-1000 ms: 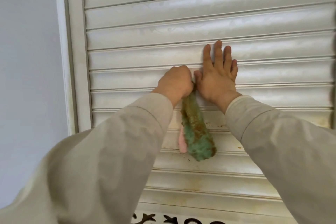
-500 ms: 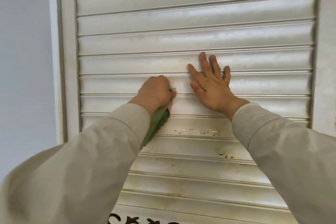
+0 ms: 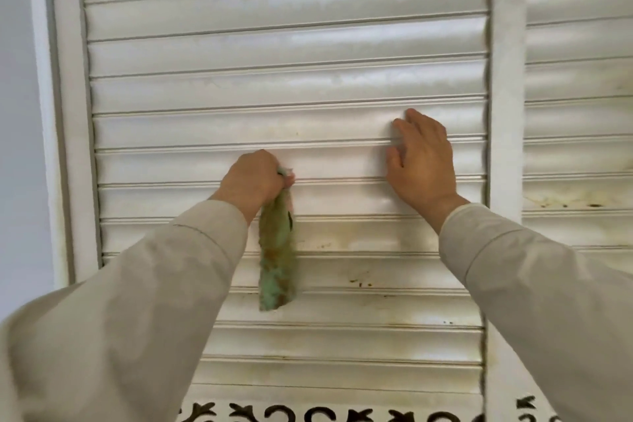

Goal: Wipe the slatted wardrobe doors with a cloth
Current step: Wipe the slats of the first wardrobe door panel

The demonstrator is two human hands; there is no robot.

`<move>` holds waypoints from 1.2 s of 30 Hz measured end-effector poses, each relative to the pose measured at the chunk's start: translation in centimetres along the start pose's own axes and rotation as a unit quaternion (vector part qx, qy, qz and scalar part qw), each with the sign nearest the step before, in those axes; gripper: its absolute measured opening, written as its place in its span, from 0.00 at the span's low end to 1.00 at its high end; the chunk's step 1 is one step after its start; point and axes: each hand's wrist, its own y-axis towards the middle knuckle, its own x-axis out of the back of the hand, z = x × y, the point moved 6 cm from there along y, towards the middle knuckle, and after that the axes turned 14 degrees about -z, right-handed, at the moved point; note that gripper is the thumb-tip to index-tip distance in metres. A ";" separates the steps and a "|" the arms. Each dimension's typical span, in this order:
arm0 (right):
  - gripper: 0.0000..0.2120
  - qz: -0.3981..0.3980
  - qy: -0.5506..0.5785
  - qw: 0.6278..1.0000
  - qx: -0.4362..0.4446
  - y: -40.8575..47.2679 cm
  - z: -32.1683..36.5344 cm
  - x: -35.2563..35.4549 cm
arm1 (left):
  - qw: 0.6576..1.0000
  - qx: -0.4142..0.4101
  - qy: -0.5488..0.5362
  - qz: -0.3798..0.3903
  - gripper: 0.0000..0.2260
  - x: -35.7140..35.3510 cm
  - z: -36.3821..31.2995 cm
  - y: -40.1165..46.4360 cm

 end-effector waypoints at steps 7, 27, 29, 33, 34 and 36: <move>0.32 -0.038 -0.131 0.977 -0.166 0.7 -9.6 5.8 | 0.999 -0.014 0.039 0.007 0.16 0.6 -1.6 -0.1; 0.29 0.066 0.134 0.881 -0.449 0.7 -15.7 5.3 | 0.991 -0.132 0.015 -0.003 0.11 -3.6 -18.0 -2.5; 0.28 0.080 0.144 0.879 -0.448 0.6 -15.6 5.4 | 0.990 -0.141 -0.009 -0.002 0.11 -4.3 -21.4 -3.3; 0.28 0.099 0.137 0.887 -0.429 0.8 -15.5 6.1 | 0.987 -0.145 -0.065 0.002 0.09 -5.7 -27.6 -5.1; 0.28 0.103 0.137 0.889 -0.424 0.8 -15.7 6.3 | 0.988 -0.140 -0.069 0.002 0.09 -6.0 -28.7 -5.5; 0.27 0.108 0.135 0.891 -0.419 0.8 -16.0 6.4 | 0.989 -0.135 -0.067 -0.006 0.10 -6.3 -29.7 -6.0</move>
